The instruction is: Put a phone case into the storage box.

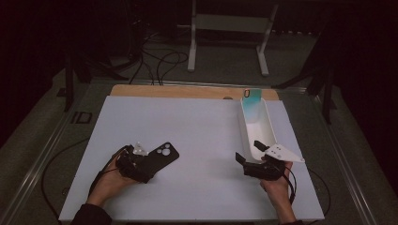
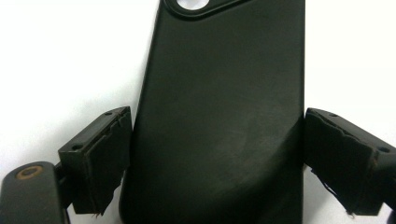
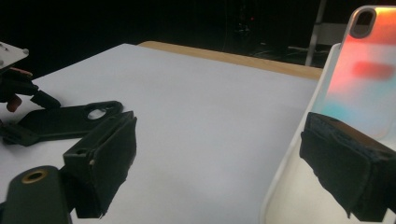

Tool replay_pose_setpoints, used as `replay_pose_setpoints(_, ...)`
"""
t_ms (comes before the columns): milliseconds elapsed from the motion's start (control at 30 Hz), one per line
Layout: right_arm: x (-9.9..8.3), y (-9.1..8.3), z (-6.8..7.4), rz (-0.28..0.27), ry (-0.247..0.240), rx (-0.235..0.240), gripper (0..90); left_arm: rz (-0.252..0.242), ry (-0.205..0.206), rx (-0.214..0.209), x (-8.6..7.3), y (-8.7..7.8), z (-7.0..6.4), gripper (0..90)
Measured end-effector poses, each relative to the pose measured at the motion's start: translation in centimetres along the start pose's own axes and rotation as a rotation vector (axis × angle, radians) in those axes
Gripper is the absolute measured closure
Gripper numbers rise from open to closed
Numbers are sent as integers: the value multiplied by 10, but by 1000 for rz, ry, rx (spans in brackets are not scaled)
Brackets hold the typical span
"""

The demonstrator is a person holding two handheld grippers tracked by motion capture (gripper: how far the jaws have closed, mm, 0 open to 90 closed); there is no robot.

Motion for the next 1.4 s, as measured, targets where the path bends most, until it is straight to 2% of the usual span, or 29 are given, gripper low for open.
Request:
replay_pose_setpoints(267,1,2,5,4,-8,15,110,2,-7,12,0,-2,-3,156)
replay_pose_setpoints(467,3,3,10,4,-11,30,110,-25,-27,-14,-1,-4,-5,167)
replay_pose_setpoints(667,2,5,10,13,13,46,110,-57,-37,-32,1,-7,-8,174)
replay_pose_setpoints(900,4,11,16,31,18,76,110,-138,-69,-39,5,-17,-9,175)
replay_pose_setpoints(933,4,11,16,31,18,76,110,-138,-69,-39,5,-17,-9,175)
replay_pose_setpoints(1000,7,17,20,46,21,107,108,-169,-72,-36,7,-22,-10,175)
replay_pose_setpoints(1133,13,25,27,65,20,135,104,-219,-76,-30,10,-30,-12,174)
replay_pose_setpoints(1333,25,40,38,92,25,181,96,-297,-57,-36,22,-42,-24,174)
replay_pose_setpoints(1400,28,45,41,103,34,203,96,-314,-36,-39,28,-47,-31,173)
Point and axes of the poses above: each handheld gripper's, and its own axes: y roughly forward along the jaws, x roughly out of its top, z roughly to its left, the point moved 3 cm from there along y, roughly forward along the jaws, and after that the axes turned 1 degree about z, right-handed, at the moved point
